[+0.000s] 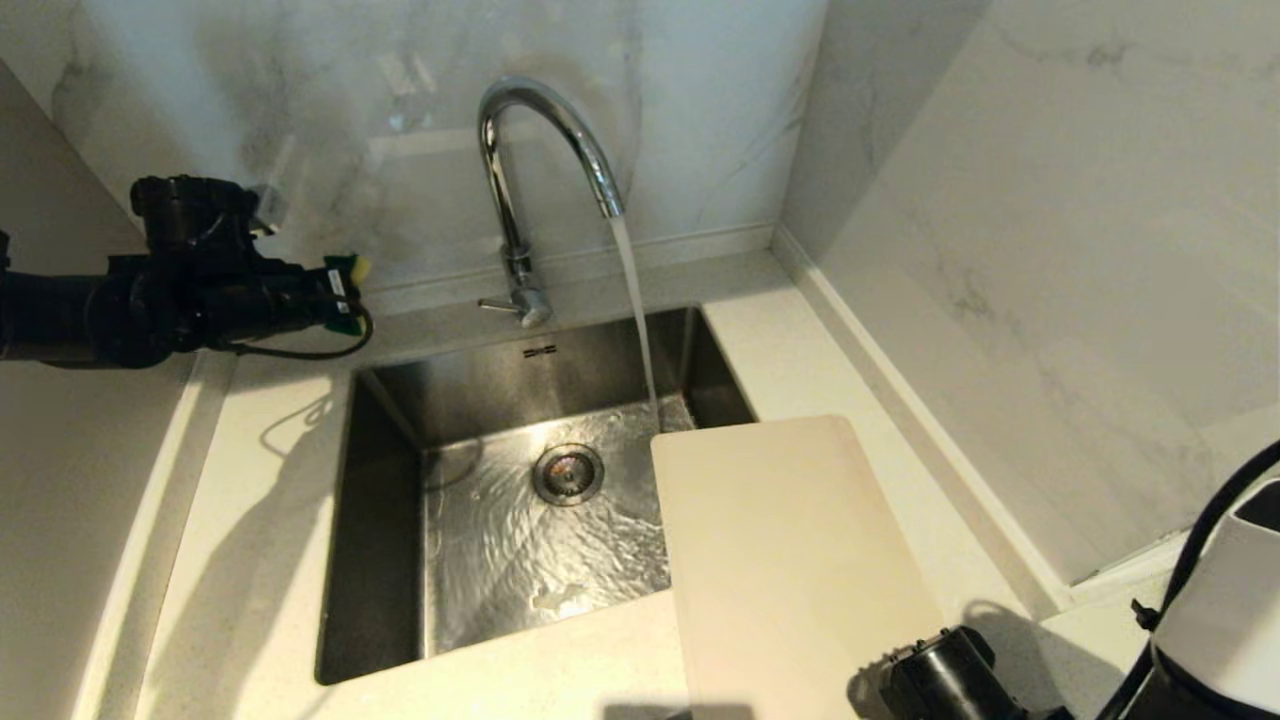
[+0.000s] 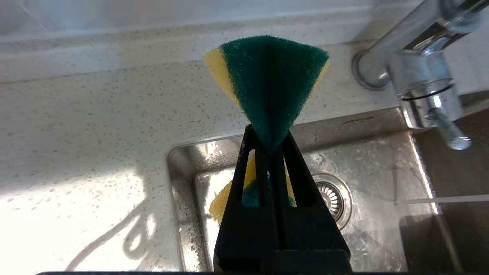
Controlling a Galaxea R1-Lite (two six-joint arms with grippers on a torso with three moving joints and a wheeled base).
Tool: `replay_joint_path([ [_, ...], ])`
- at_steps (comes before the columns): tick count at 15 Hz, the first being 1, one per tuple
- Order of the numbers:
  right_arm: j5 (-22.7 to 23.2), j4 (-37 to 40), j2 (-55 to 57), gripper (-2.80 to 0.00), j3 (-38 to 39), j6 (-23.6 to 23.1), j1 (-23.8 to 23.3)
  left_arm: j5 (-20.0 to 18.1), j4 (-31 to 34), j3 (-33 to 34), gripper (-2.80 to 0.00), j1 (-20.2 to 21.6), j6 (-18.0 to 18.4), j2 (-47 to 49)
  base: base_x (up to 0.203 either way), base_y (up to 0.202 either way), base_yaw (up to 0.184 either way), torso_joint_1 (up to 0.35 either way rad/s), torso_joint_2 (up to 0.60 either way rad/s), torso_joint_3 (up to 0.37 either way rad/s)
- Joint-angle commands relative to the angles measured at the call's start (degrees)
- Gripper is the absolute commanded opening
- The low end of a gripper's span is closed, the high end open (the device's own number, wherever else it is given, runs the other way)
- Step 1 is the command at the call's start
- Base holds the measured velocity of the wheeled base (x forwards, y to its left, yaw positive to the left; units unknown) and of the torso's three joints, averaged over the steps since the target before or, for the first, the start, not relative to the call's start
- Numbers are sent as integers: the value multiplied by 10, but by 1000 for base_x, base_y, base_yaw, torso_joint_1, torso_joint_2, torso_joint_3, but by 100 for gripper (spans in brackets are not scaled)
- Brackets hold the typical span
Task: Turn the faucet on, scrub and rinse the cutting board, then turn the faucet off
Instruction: Put down the cutting board
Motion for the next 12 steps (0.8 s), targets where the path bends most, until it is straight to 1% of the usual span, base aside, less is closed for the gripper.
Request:
replay_joint_path([
  [1, 2, -2, -53, 0, 3, -4, 4, 2, 1, 11, -280, 0, 0, -35, 0, 0, 0, 0, 0, 0],
  [3, 2, -2, -84, 0, 6, -5, 9, 2, 14, 17, -280, 0, 0, -55, 0, 0, 0, 0, 0, 0],
  [7, 2, -2, -124, 0, 2, -4, 12, 5, 18, 34, -280, 0, 2, -80, 0, 0, 0, 0, 0, 0],
  [8, 9, -2, -130, 0, -3, -3, 12, 7, 18, 35, -280, 0, 2, -82, 0, 0, 0, 0, 0, 0],
  [9, 32, -2, -135, 0, -11, -2, 12, 7, 20, 36, -280, 0, 2, -87, 0, 0, 0, 0, 0, 0],
  [10, 44, -2, -142, 0, -19, 0, 12, 7, 24, 39, -280, -1, 2, -89, 0, 0, 0, 0, 0, 0],
  [12, 49, -2, -159, 0, -38, 1, 11, 8, 28, 42, -280, -2, 2, -97, 0, 0, 0, 0, 0, 0],
])
